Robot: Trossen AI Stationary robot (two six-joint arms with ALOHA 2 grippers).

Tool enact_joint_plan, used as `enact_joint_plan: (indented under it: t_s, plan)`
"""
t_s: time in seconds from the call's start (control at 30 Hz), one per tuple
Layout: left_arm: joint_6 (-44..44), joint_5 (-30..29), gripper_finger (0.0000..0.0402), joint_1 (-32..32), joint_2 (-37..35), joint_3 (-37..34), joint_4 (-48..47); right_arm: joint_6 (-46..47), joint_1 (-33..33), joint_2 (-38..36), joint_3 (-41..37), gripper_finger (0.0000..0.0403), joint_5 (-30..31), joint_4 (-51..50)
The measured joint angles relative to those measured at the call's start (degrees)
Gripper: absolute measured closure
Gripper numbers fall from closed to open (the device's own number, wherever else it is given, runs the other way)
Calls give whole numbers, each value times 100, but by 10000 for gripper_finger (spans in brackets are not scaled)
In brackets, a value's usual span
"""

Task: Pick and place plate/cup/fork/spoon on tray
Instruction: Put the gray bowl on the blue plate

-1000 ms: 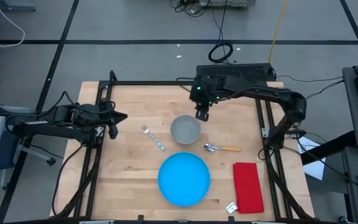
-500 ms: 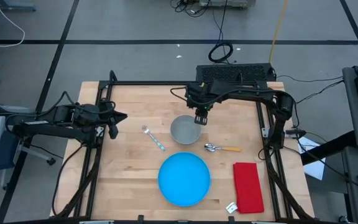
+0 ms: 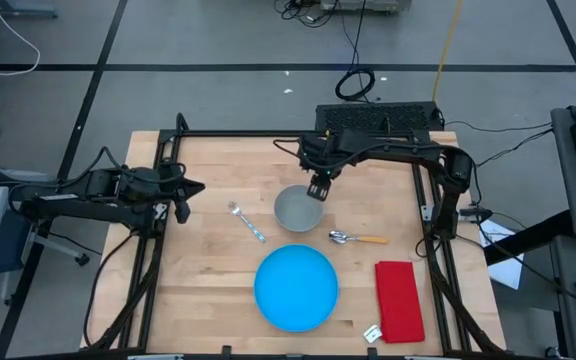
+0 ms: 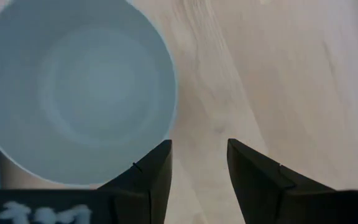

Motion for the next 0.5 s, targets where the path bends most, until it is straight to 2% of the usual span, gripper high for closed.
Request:
enact_joint_plan:
  t_s: [0.5]
  plan:
    - [-2,0,371,0,-1,0,-152,779,144,4,-707,239,-19,194]
